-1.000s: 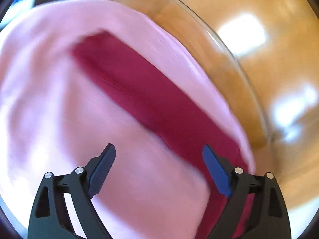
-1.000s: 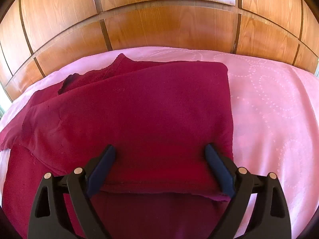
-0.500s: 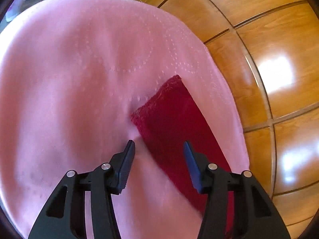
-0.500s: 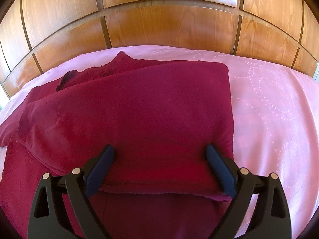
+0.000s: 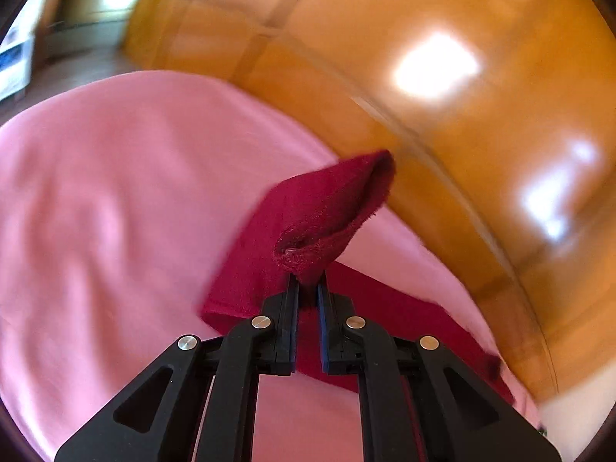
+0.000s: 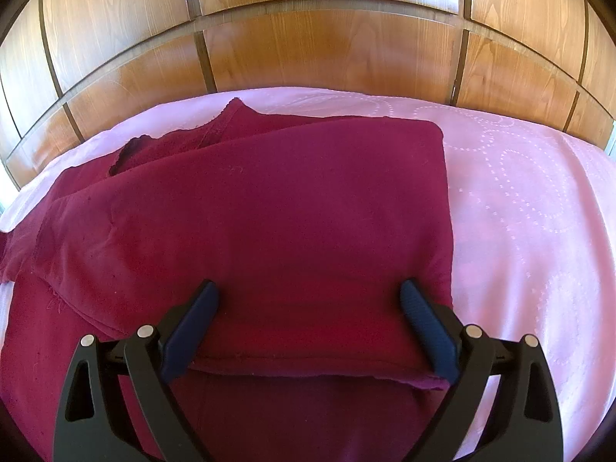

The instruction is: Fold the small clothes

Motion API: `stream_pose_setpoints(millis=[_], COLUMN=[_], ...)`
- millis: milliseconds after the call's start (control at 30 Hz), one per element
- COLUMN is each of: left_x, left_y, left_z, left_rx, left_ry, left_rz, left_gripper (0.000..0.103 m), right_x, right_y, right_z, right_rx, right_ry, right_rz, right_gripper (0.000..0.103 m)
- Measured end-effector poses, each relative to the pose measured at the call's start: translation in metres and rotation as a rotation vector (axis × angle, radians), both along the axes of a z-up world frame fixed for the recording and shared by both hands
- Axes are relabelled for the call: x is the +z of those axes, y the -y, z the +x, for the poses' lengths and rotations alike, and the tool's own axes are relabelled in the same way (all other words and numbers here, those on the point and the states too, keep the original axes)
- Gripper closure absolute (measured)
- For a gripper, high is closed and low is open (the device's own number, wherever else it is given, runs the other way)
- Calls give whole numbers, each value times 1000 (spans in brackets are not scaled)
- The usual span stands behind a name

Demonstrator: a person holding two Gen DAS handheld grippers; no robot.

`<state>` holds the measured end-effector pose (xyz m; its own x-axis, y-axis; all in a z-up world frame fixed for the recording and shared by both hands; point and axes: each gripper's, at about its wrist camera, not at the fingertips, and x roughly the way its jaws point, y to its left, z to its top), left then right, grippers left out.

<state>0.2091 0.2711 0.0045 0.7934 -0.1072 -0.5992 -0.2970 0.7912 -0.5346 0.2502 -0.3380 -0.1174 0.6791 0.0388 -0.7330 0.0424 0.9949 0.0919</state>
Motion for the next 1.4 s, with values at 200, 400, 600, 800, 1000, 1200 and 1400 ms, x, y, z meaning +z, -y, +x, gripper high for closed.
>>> stream_pose_setpoints(millis=[200,400,600,800,1000,1200,1400], left_x=[-11,-44,-44,-56,-76,-85,-89], left_y=[130,209,210,217,221,221,222], left_z=[20,31,12,-46,-62,-64,-64], left_rx=[-268,-402,-373,-391,-408,-427,-433], left_ry=[-25,-124,-114,-83,-66,-34,-16], left_rz=[55,122,108,209,275,284,279], left_gripper=[96,73,43,43,43,37,35], right_x=[0,1,1,31,59,30,20], right_y=[0,0,0,-19,-127,-222,-242], right_z=[0,0,-1,-7,2,31,48], right_rx=[0,0,-1,56,455,549,459], right_ry=[2,5,6,53,-49,-239,-249], right_rz=[5,13,12,67,369,412,366], right_gripper=[8,8,8,38,39,42,94])
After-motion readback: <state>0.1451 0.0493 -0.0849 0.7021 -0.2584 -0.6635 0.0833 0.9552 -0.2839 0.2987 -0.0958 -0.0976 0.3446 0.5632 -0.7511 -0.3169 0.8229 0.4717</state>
